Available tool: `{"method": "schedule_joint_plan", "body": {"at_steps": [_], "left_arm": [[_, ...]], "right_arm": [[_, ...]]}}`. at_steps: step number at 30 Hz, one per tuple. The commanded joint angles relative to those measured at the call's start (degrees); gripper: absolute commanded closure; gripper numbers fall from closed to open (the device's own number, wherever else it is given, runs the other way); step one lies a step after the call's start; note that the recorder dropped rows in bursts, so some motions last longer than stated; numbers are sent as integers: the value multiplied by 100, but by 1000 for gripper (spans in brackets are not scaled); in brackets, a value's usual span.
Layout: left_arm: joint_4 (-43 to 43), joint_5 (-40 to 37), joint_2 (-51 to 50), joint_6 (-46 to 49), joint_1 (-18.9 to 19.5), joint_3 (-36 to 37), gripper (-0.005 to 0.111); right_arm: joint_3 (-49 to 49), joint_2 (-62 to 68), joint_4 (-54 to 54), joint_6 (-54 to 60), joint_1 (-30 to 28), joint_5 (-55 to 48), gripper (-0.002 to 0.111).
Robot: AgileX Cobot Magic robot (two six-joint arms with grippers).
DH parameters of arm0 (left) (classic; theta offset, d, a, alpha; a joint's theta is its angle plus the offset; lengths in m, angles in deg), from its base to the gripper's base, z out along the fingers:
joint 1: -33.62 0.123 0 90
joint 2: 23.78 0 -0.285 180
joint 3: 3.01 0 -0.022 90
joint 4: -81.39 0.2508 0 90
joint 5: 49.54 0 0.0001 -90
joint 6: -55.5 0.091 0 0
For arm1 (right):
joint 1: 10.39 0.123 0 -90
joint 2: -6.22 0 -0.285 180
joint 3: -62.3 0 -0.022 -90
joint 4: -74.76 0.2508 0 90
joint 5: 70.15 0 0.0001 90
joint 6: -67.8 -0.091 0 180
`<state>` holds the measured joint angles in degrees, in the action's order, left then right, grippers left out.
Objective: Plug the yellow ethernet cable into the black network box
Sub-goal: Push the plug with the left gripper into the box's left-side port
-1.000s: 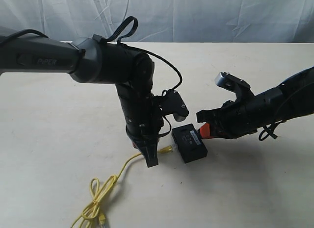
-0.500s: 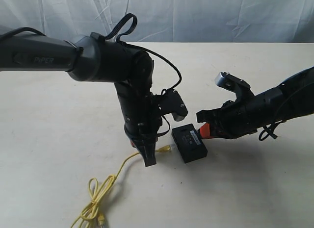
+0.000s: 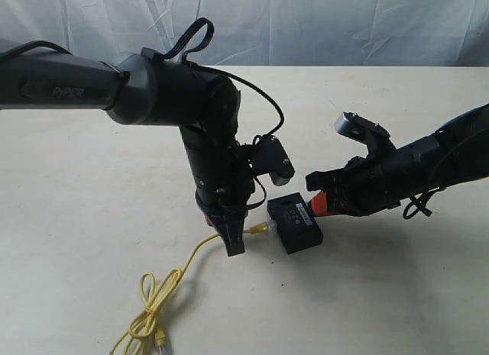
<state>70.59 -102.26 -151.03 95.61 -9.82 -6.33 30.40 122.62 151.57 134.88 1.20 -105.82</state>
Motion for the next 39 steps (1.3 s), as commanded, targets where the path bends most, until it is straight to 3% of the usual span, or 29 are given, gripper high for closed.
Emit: {"method": "schedule_joint_plan", "body": {"at_steps": [1,39], "left_arm": [[-370,-11,79,395,-14,-25,107],[-375,505,79,362,-14,-25,107]], "right_arm": [[12,23,-70,55,-10,34,109],[12,23,41,43,-10,-321,109]]}}
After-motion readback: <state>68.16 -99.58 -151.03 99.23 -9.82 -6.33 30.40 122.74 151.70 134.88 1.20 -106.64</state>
